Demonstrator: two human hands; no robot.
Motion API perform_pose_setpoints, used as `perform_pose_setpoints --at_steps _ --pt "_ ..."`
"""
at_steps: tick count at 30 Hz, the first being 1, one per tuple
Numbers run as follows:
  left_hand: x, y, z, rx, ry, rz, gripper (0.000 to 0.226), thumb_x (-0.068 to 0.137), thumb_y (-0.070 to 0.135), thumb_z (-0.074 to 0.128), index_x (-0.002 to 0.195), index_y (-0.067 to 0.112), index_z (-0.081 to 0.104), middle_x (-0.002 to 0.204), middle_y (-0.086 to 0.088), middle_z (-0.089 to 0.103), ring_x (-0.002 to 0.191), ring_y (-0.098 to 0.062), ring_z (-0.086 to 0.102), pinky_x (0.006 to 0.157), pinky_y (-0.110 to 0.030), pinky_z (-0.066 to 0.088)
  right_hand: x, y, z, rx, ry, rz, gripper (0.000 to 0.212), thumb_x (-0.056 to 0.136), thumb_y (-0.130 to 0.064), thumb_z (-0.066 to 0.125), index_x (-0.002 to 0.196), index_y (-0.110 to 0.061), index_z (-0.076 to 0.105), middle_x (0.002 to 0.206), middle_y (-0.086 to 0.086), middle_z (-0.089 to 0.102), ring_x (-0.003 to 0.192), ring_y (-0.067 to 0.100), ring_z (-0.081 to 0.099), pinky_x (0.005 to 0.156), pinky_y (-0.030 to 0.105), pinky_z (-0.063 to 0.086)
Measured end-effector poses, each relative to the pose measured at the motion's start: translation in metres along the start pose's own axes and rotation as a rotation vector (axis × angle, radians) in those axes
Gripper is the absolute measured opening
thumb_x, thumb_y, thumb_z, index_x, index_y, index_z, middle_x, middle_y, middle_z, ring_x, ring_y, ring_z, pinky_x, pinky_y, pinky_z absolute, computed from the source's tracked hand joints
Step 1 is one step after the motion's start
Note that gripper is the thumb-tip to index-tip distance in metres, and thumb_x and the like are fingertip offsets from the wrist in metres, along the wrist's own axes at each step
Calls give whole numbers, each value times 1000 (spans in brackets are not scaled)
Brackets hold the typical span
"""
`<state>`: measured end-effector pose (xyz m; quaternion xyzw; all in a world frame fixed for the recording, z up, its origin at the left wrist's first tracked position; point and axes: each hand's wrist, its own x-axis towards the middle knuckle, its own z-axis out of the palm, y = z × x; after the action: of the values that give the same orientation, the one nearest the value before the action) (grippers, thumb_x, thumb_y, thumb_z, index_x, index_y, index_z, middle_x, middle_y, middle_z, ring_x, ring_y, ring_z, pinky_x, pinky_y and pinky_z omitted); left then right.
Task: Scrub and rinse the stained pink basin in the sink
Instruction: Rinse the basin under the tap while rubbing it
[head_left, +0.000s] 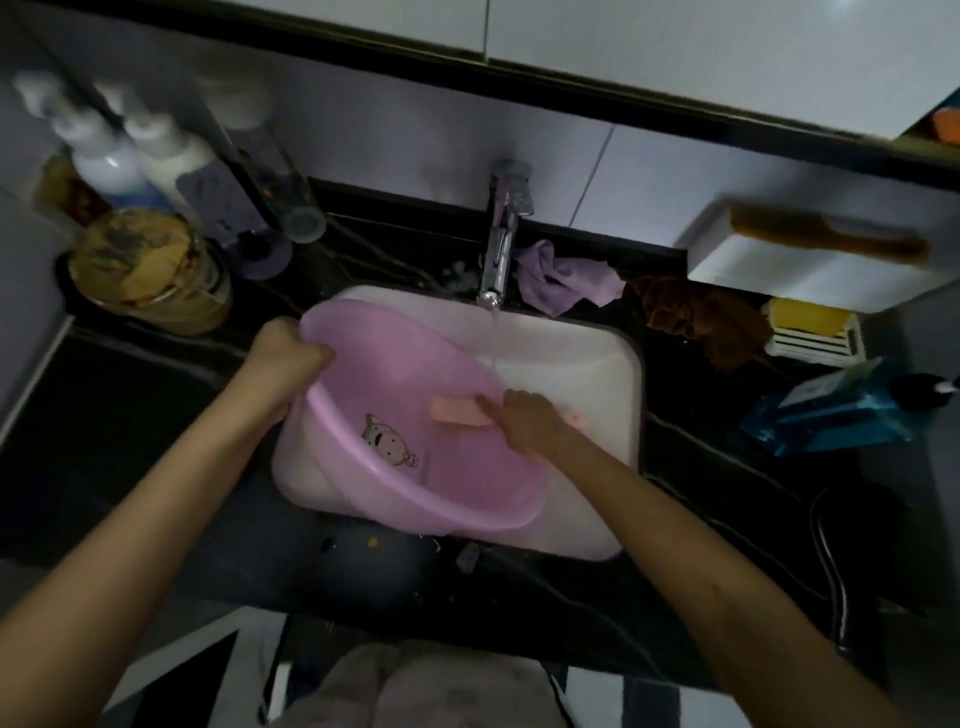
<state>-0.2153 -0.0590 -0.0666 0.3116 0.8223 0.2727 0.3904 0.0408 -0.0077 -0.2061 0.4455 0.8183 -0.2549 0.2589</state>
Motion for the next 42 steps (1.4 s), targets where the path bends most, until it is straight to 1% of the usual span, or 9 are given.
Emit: perform_pose_setpoints --at_steps 9,13,18,23,25,28,33,38,42 --pt "-4 8 10 46 92 23 35 78 -1 57 113 -2 57 98 -19 60 90 -34 59 82 -45 52 34 26 2 126 -64 -92 59 86 -67 45 126 -25 54 118 6 64 103 26 61 81 30 43" --pt "-9 9 12 43 99 -1 37 80 -3 57 116 -1 56 99 -15 58 89 -30 57 79 -40 49 51 29 -9 76 60 -72 62 91 -66 34 113 -13 55 116 12 63 106 30 59 83 33 41" --pt "-11 9 10 59 91 -29 42 78 0 58 120 3 55 103 -15 61 92 -31 60 84 -46 53 61 29 -15 55 -97 -125 64 85 -67 45 117 -14 61 121 8 62 109 28 58 89 32 40" --pt "-9 8 12 80 106 -40 42 80 1 59 121 6 54 100 -10 58 86 -25 58 74 -38 49 75 17 -23 350 193 -35 42 90 -61 44 81 -21 46 90 9 58 90 26 58 82 37 43" --pt "-9 7 13 77 107 -36 41 80 0 59 120 5 54 98 -10 58 84 -24 58 73 -37 48 67 15 -18 280 233 -88 45 91 -58 45 89 -15 55 95 12 61 90 26 57 84 37 43" --pt "-10 6 13 72 124 -41 40 81 0 58 120 3 54 100 -12 58 89 -28 58 76 -39 49 41 24 -14 -99 128 -147 39 101 -32 35 138 -22 43 123 16 51 111 30 51 91 38 39" --pt "-11 5 14 64 96 -6 40 81 3 58 121 5 54 102 -12 59 92 -28 60 79 -42 53 -22 12 -19 -180 -221 -127 37 103 -30 28 132 -17 48 130 12 52 117 29 53 92 33 39" --pt "-12 4 15 69 115 11 37 81 5 58 119 5 55 102 -13 60 92 -30 61 82 -45 54 -65 -7 -31 140 -504 -291 31 95 -12 42 118 -12 63 94 9 65 80 22 54 67 30 44" --pt "-12 4 16 67 119 15 35 82 6 58 117 3 56 101 -15 60 91 -30 61 80 -44 53 -92 -23 -51 502 -504 -231 29 100 -22 42 118 -14 62 63 -2 46 50 12 39 43 21 36"
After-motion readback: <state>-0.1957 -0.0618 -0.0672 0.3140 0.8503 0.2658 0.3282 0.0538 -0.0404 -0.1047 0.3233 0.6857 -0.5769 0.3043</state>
